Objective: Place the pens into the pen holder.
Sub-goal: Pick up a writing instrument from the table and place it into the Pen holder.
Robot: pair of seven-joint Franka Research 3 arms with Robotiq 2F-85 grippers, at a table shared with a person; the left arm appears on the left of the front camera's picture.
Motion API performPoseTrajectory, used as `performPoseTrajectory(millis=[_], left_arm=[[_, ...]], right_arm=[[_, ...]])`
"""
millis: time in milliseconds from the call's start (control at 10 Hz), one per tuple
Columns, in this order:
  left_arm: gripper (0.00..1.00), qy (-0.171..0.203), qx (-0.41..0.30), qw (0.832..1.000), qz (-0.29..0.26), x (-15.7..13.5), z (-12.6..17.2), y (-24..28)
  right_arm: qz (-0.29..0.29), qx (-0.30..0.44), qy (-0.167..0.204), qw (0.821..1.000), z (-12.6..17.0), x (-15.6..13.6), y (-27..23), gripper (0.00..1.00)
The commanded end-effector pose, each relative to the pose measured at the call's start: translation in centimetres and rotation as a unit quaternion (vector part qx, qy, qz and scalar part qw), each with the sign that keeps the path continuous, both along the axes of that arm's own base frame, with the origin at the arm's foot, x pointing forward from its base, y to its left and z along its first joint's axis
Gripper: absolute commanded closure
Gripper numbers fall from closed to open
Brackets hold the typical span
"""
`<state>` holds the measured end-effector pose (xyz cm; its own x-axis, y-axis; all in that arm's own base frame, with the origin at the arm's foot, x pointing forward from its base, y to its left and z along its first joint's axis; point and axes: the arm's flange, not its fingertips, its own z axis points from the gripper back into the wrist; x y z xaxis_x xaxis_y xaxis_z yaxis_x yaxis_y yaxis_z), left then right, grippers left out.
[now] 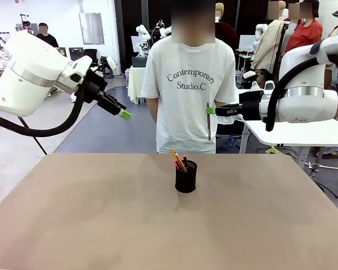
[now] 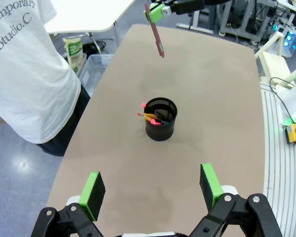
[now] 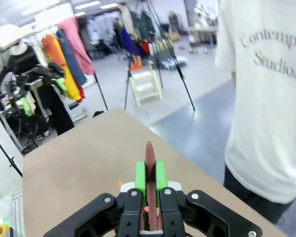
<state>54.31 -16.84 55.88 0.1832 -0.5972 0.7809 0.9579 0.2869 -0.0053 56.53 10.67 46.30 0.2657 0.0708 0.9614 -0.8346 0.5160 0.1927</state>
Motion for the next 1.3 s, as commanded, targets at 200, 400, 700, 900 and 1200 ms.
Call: performPoseTrajectory(millis=[200, 400, 700, 900, 1200], left_arm=[[0.00, 0.001, -0.001, 1.000, 0.001, 0.0, 0.2, 0.2], [0.00, 0.001, -0.001, 1.000, 0.001, 0.0, 0.2, 0.2], [0.00, 0.001, -0.001, 1.000, 0.001, 0.0, 0.2, 0.2], [0.00, 0.001, -0.001, 1.000, 0.001, 0.0, 0.2, 0.2], [0.00, 0.001, -0.001, 1.000, 0.001, 0.0, 0.2, 0.2]], right_arm=[[0.055, 0.016, -0.063, 0.996, -3.9, -0.5, 2.9, 1.00], [0.043, 0.012, -0.039, 0.998, -4.9, -0.3, 4.1, 1.00], [0.062, 0.002, -0.042, 0.997, -3.7, -0.3, 2.9, 1.00], [0.061, 0.001, -0.038, 0.997, -4.3, -0.2, 3.0, 1.00], [0.068, 0.009, -0.058, 0.996, -5.7, 0.6, 3.2, 1.00]])
